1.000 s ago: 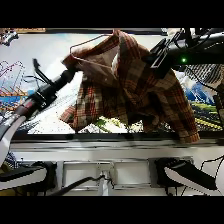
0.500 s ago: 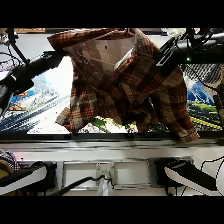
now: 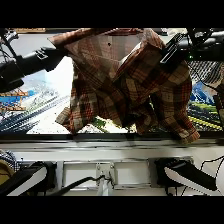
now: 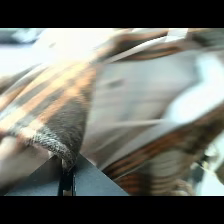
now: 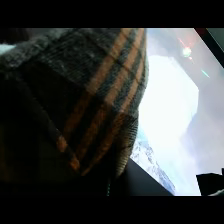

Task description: Fold the clothes and pants, and hang the long-sleeved shirts on hangers.

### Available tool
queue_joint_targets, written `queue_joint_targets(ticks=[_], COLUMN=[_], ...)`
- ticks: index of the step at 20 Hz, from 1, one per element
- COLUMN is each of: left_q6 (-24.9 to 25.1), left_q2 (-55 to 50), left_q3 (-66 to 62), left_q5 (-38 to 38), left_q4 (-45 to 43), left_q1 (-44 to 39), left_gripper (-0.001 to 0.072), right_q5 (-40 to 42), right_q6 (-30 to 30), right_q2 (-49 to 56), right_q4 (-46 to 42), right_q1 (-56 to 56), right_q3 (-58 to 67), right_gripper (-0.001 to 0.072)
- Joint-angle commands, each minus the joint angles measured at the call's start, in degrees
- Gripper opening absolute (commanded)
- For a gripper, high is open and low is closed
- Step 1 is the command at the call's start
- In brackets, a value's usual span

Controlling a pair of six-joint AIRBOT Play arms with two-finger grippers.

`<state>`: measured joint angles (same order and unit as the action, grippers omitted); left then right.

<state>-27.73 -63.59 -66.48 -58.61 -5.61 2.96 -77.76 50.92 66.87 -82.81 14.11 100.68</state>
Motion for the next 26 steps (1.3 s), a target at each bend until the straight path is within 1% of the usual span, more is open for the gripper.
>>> queue_joint_targets(ticks=[1,3,4,6,8,10,12,15,17,19,21,23,24,26], left_q6=[-2.97,-8.17,-9.44,-9.62,-9.68,-12.98,-15.58,-15.69,-14.62,-14.27,-14.27,-14.23,-13.14,-7.61], left_q2=[4.37,4.44,4.48,4.52,3.87,1.68,-0.96,-3.39,-4.13,-4.90,-4.72,-3.74,-3.06,-1.70], left_q3=[-6.34,-10.19,-11.13,-11.43,-11.39,-11.34,-11.34,-11.34,-11.34,-11.34,-11.34,-11.34,-11.34,-11.34], left_q5=[-1.70,-2.05,-2.80,-4.63,-4.63,-4.63,-4.68,-4.26,-3.69,-3.65,-3.87,-4.15,-3.87,-1.36], left_q4=[-1.92,-5.14,-5.07,-5.44,-10.64,-17.11,-18.82,-16.15,-13.11,-10.56,-9.88,-6.34,-3.17,4.37], left_q1=[-3.02,-6.01,-7.91,-12.11,-17.27,-22.25,-25.77,-29.53,-30.88,-31.28,-31.36,-31.36,-31.36,-31.36], left_gripper=[0.0023,0.0023,0.0023,0.0023,0.0024,0.0024,0.0024,0.0025,0.0025,0.0025,0.0026,0.0026,0.0026,0.0026], right_q5=[-0.74,-0.68,-0.48,-0.46,0.17,2.60,6.05,7.87,7.93,8.59,8.79,9.07,9.53,10.93], right_q6=[-0.90,-0.87,-0.76,-0.20,2.25,4.57,6.19,7.13,9.01,11.43,11.52,11.56,11.56,11.74], right_q2=[0.28,0.28,0.28,0.26,-0.02,-1.20,-3.19,-5.51,-6.36,-7.23,-8.20,-9.53,-10.25,-11.82], right_q4=[-4.28,-6.49,-7.61,-9.40,-10.40,-10.43,-10.86,-16.20,-20.04,-21.75,-23.26,-25.03,-25.44,-25.29], right_q1=[0.96,2.36,2.97,3.41,3.43,3.43,3.43,3.43,3.43,3.43,3.43,3.43,3.43,3.43], right_q3=[0.02,0.02,0.02,0.02,0.02,0.02,0.02,0.02,0.02,0.02,0.39,1.73,2.71,4.87], right_gripper=[0.0046,0.0046,0.0046,0.0046,0.0046,0.0046,0.0046,0.0046,0.0046,0.0046,0.0046,0.0046,0.0046,0.0046])
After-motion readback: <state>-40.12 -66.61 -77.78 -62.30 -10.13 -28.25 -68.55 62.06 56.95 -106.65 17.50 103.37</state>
